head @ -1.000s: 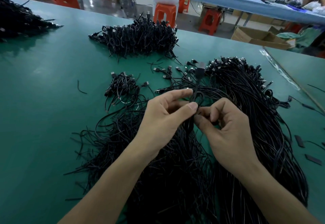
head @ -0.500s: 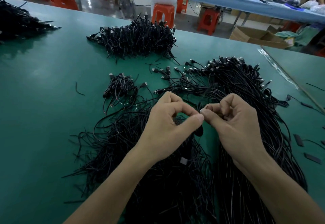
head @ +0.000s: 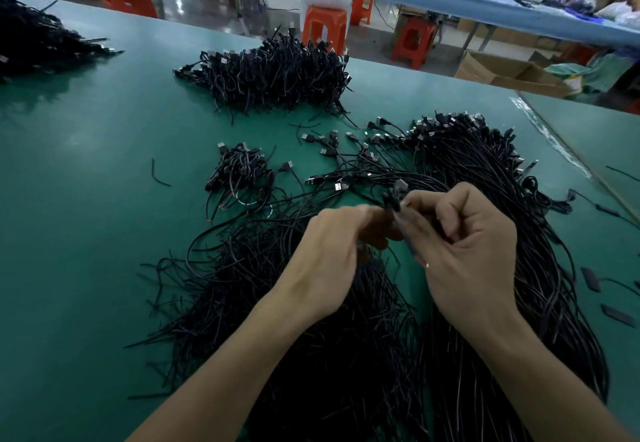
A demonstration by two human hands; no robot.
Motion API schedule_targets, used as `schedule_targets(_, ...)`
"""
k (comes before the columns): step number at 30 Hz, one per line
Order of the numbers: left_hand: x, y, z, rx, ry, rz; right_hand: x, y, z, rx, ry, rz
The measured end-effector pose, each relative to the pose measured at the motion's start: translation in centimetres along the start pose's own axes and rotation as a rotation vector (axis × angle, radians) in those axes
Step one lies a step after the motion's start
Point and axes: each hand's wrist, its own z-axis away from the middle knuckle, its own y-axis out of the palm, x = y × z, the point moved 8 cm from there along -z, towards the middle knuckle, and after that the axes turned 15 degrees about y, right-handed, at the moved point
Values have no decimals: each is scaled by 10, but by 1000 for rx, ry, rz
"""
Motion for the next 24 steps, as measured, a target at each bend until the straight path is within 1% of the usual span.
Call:
schedule_targets(1, 4, -2, 1, -30, -65, 102, 1, 2, 1, 23, -7, 6)
schedule_targets(2, 8, -3, 2, -34, -119, 143, 1, 4, 1, 35, -13, 23)
schedule_targets(3, 10, -3, 2, -17, -136, 144, 0, 5, 2, 46, -16, 45)
schedule_targets(5, 11, -2, 3, 7, -115, 155, -4, 8, 3, 67, -1, 73)
schedule_targets(7, 12, -4, 2, -41, -134, 226, -8, 10, 4, 87, 14, 89)
schedule_targets(11, 16, -8, -1, -37, -131, 140, -13, 6, 5, 62, 11, 154)
schedule_targets(15, 14, -6, -1, 21, -129, 125, -21, 1, 5, 15, 69, 115)
schedule_targets(17, 16, -8, -1, 26, -113, 120, -27, -3, 4, -6, 131, 64)
schedule_targets(20, 18, -16, -3, 8, -66, 93, -37, -6, 3, 8, 275, -65)
schedule_targets(24, 11, -16, -3, 61, 7, 76, -46, 0, 5, 107, 485, -299)
